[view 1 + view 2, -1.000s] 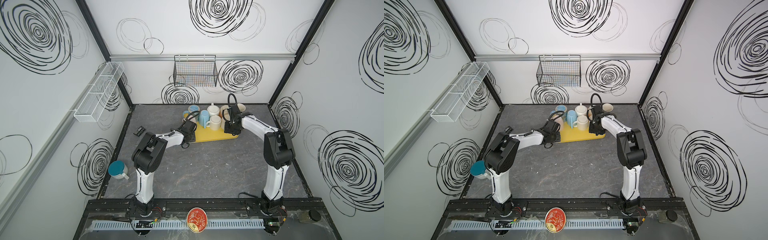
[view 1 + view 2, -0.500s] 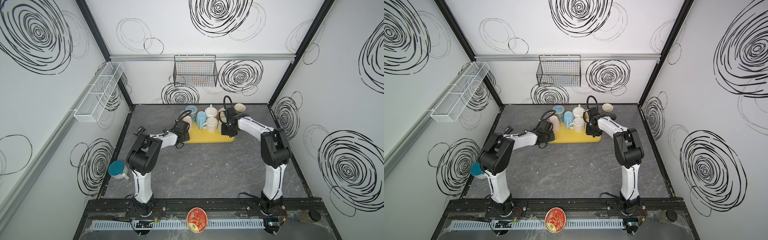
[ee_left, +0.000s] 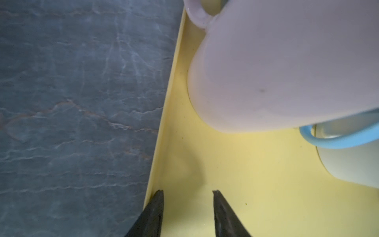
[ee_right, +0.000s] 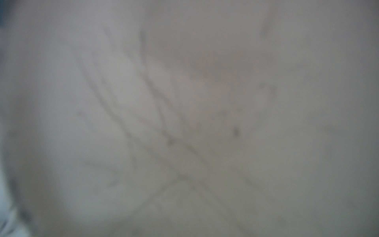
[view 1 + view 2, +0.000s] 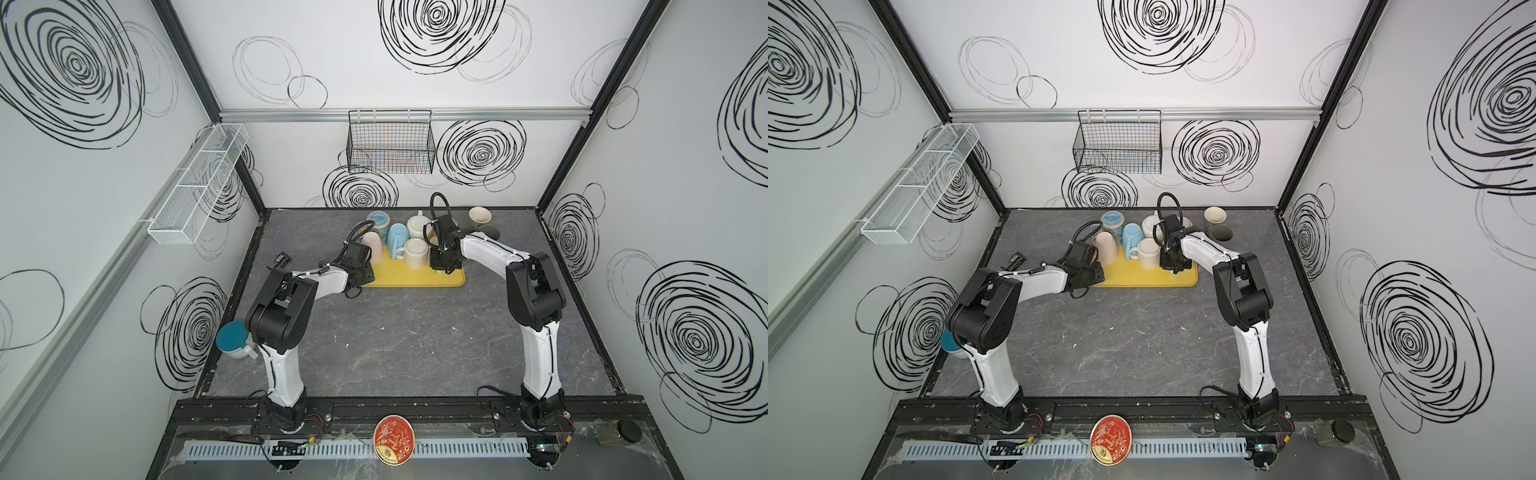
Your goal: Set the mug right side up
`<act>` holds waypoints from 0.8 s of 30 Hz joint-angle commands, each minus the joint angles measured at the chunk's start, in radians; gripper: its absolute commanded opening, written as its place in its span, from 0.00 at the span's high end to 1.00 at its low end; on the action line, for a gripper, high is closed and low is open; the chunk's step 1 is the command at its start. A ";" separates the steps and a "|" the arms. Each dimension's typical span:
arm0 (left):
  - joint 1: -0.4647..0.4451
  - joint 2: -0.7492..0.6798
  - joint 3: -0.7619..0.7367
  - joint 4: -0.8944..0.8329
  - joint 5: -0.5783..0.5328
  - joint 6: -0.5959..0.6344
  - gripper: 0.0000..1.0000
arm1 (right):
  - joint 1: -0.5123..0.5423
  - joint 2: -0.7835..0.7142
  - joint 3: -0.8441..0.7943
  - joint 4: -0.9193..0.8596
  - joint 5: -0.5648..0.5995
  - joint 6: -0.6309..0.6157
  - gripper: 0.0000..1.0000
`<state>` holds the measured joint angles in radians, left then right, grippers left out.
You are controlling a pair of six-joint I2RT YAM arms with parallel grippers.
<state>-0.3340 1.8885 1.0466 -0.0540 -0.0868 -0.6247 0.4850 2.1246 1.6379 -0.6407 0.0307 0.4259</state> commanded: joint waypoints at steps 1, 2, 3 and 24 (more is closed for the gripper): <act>0.057 0.032 -0.091 -0.307 -0.061 -0.025 0.56 | 0.053 0.021 0.022 -0.006 -0.018 -0.006 0.92; 0.060 0.023 -0.100 -0.305 -0.059 -0.030 0.56 | 0.062 0.018 0.022 -0.005 -0.018 -0.005 0.93; 0.061 0.014 -0.104 -0.305 -0.058 -0.033 0.56 | 0.067 0.016 0.023 -0.006 -0.022 -0.004 0.94; -0.022 -0.137 0.001 -0.383 -0.089 0.018 0.52 | 0.158 -0.096 -0.032 0.014 -0.014 0.035 1.00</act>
<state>-0.3515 1.7832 1.0439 -0.2924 -0.1341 -0.6243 0.6392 2.1086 1.6211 -0.6365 0.0147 0.4732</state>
